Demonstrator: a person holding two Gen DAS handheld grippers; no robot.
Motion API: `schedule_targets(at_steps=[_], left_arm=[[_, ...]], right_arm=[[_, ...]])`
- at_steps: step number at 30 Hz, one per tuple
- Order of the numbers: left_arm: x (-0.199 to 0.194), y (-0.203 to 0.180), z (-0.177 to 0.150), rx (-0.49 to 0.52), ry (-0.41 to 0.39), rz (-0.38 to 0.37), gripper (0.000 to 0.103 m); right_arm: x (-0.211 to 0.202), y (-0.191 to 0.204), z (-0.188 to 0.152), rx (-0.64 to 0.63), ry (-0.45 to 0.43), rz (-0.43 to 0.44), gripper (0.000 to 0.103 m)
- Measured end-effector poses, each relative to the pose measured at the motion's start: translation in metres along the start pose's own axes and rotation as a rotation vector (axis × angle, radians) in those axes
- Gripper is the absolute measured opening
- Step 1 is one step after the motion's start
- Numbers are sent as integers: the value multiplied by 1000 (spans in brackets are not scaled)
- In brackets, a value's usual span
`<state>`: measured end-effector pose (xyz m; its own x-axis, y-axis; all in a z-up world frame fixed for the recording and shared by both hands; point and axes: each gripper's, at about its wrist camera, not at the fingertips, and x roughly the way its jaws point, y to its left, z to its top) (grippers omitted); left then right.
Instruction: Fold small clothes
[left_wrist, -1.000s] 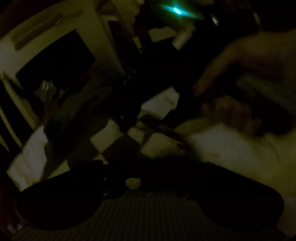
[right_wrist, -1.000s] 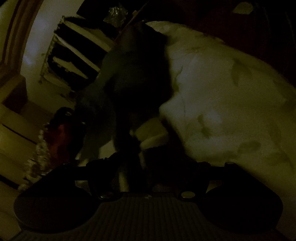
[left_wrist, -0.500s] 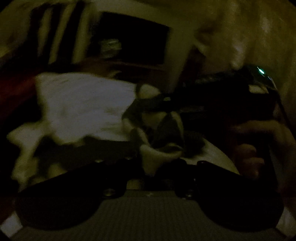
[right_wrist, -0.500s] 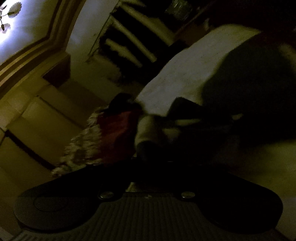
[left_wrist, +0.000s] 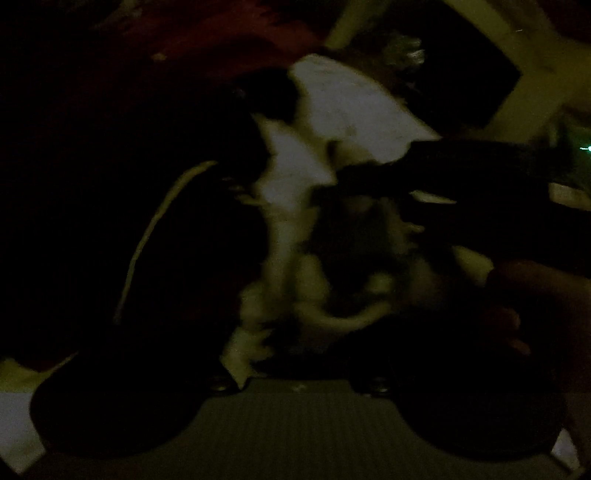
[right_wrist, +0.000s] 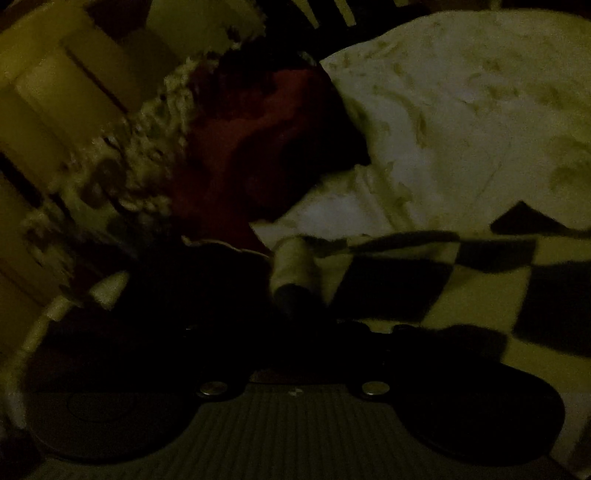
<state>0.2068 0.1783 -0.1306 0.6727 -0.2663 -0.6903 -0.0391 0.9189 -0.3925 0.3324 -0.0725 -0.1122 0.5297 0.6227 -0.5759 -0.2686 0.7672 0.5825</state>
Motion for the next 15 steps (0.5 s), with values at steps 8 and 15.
schedule_targets(at_steps=[8,15], left_arm=[[-23,4,23,10,37,-109,103],[-16,3,6,34,115,-108,103]], right_arm=[[-78,0,-5,-208,-182,-24,103],[-145,-72,-28,-98,-129,-137,103]])
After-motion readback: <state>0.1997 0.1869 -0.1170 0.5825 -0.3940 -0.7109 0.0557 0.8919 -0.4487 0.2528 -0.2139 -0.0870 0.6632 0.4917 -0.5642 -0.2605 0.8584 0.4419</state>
